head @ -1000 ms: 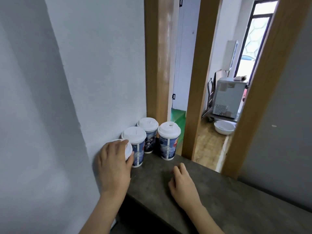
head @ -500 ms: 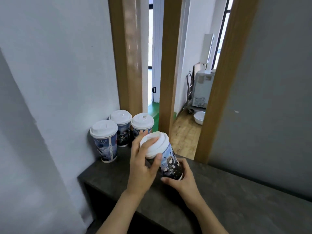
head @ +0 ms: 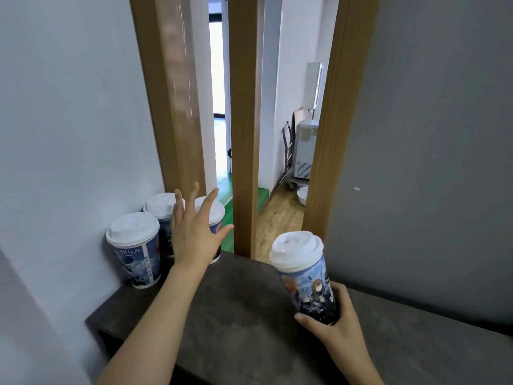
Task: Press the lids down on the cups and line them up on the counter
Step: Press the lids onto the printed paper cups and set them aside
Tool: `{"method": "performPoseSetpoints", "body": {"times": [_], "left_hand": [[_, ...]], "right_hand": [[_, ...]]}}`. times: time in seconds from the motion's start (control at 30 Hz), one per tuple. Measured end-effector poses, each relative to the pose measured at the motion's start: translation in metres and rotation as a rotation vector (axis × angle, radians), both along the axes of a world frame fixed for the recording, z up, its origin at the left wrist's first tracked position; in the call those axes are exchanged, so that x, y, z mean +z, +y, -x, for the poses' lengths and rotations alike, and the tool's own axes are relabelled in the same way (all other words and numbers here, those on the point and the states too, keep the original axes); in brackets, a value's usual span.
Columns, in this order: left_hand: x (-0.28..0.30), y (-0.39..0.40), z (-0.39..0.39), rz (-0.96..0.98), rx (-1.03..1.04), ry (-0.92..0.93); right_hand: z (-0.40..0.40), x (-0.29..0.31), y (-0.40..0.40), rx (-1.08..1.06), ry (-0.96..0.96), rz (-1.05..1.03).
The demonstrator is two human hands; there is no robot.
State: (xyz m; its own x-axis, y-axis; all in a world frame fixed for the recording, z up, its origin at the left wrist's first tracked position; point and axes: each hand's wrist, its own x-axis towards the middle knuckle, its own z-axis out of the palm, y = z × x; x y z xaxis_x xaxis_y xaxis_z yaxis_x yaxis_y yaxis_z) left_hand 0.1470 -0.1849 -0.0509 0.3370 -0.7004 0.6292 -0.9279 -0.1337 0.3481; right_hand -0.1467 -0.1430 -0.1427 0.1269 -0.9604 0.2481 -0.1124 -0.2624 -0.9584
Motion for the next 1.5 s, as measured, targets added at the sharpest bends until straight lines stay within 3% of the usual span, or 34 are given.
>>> {"method": "performPoseSetpoints", "body": {"times": [0.1, 0.3, 0.53, 0.67, 0.8, 1.07, 1.23, 1.33, 1.5], "left_hand": [[-0.008, -0.013, -0.002, -0.119, 0.017, -0.002], [-0.013, -0.002, 0.012, 0.077, -0.035, 0.006], [-0.016, 0.051, 0.046, 0.078, -0.553, 0.051], [-0.027, 0.062, 0.086, 0.111, -0.677, 0.222], [-0.041, 0.057, 0.114, 0.264, -0.669, 0.336], [-0.053, 0.037, 0.186, 0.498, -0.707, 0.413], [-0.054, 0.018, 0.246, 0.488, -0.796, 0.405], [-0.058, 0.012, 0.255, 0.508, -0.748, 0.402], [-0.074, 0.024, 0.252, 0.357, -0.704, 0.358]], "right_hand": [[-0.003, -0.003, -0.001, -0.006, 0.037, 0.003], [-0.001, -0.011, -0.008, -0.047, 0.005, -0.031], [0.001, -0.010, -0.009, -0.137, -0.048, -0.036], [0.006, -0.005, -0.009, -0.249, -0.109, -0.003], [0.025, 0.002, -0.006, -0.341, -0.129, -0.007], [0.117, 0.010, -0.003, -0.424, 0.099, -0.055], [0.162, 0.002, 0.000, -0.563, 0.174, -0.127], [0.172, -0.004, 0.003, -0.534, 0.257, -0.145], [0.166, -0.006, -0.001, -0.463, 0.296, -0.131]]}}
